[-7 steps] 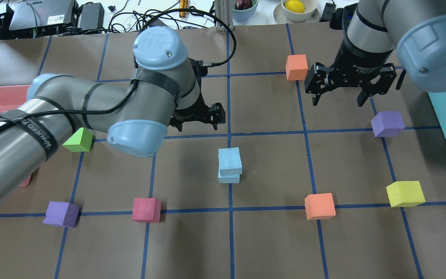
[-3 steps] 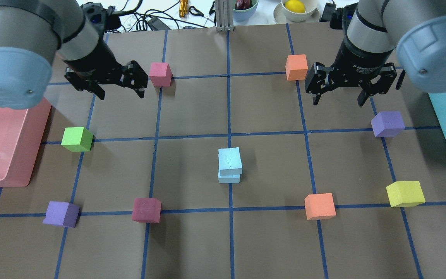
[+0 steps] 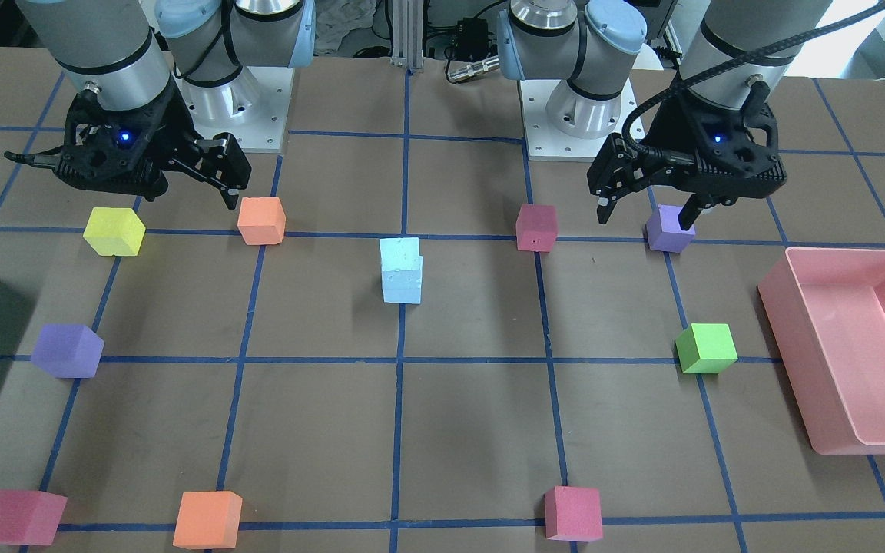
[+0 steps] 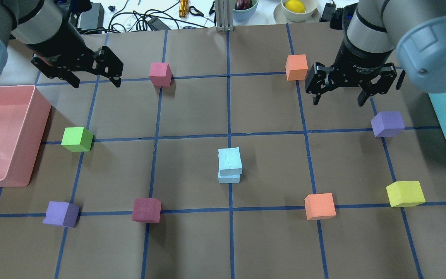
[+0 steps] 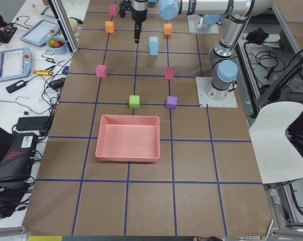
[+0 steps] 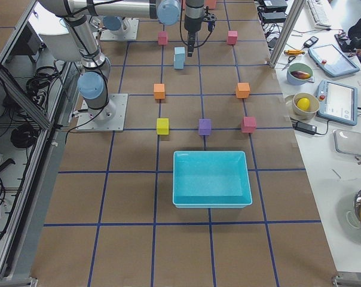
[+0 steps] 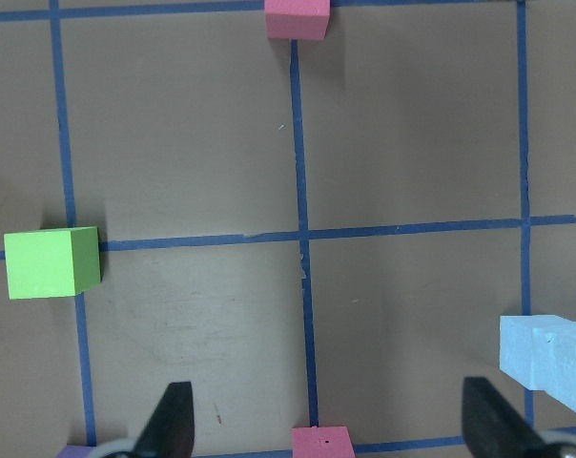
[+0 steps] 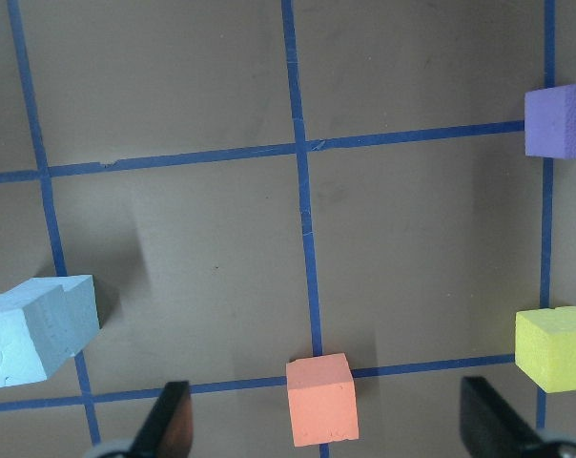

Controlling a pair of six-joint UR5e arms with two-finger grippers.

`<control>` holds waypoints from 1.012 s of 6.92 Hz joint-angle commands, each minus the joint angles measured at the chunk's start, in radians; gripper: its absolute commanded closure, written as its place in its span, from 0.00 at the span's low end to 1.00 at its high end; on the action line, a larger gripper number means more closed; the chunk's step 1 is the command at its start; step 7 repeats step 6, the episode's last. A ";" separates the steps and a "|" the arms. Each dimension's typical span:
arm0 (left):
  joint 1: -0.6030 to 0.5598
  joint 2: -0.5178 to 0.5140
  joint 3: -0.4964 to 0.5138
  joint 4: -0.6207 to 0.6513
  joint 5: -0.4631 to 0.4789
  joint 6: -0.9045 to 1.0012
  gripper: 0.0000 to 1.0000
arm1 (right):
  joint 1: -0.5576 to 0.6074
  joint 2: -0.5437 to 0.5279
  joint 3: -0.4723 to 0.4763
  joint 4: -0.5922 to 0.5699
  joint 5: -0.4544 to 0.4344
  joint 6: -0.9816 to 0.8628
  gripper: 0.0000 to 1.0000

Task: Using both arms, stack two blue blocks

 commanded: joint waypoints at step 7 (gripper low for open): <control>-0.006 -0.023 0.000 0.043 0.033 0.000 0.00 | 0.000 0.000 0.002 -0.001 -0.002 0.002 0.00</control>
